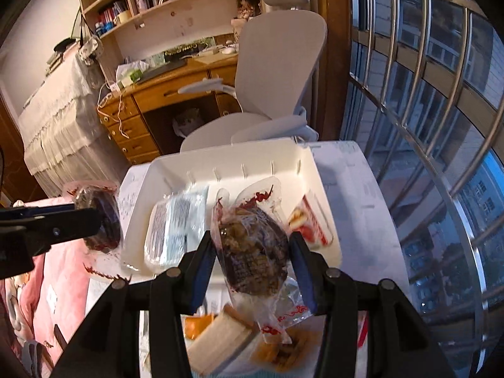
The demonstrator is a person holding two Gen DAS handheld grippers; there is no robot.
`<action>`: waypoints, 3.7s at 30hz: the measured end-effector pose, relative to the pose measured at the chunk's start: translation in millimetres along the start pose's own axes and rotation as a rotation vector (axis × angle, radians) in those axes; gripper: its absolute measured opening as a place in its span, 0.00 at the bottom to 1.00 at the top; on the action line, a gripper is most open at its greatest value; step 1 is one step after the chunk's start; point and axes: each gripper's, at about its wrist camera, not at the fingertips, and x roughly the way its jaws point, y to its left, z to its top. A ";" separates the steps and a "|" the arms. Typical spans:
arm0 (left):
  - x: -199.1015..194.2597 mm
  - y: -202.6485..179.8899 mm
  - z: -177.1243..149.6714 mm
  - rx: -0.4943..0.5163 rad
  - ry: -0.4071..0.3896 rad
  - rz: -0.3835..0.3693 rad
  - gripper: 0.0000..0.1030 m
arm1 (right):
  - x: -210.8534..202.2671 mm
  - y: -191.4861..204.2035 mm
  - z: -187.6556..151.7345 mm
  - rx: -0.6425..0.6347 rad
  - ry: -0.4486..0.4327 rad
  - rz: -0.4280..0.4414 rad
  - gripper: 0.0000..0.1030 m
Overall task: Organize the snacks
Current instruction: 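Carry both clear nut snack bags into the white tray and open both tools, then withdraw both tools from the tray toward the remaining snacks, then grasp the clear orange cracker bag with right tool while left tool grasps blue wrapper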
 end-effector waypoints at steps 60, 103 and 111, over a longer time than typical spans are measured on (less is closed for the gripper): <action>-7.5 59.1 -178.2 0.026 0.188 0.015 0.79 | -34.7 -33.6 -136.2 0.426 0.228 -0.008 0.76; 147.8 49.8 -213.5 0.090 0.382 0.159 0.37 | 98.8 -35.8 -155.4 0.317 0.341 -0.093 0.83; 142.8 47.5 -222.6 0.116 0.378 0.132 0.28 | 97.7 -27.9 -159.8 0.320 0.354 -0.097 0.79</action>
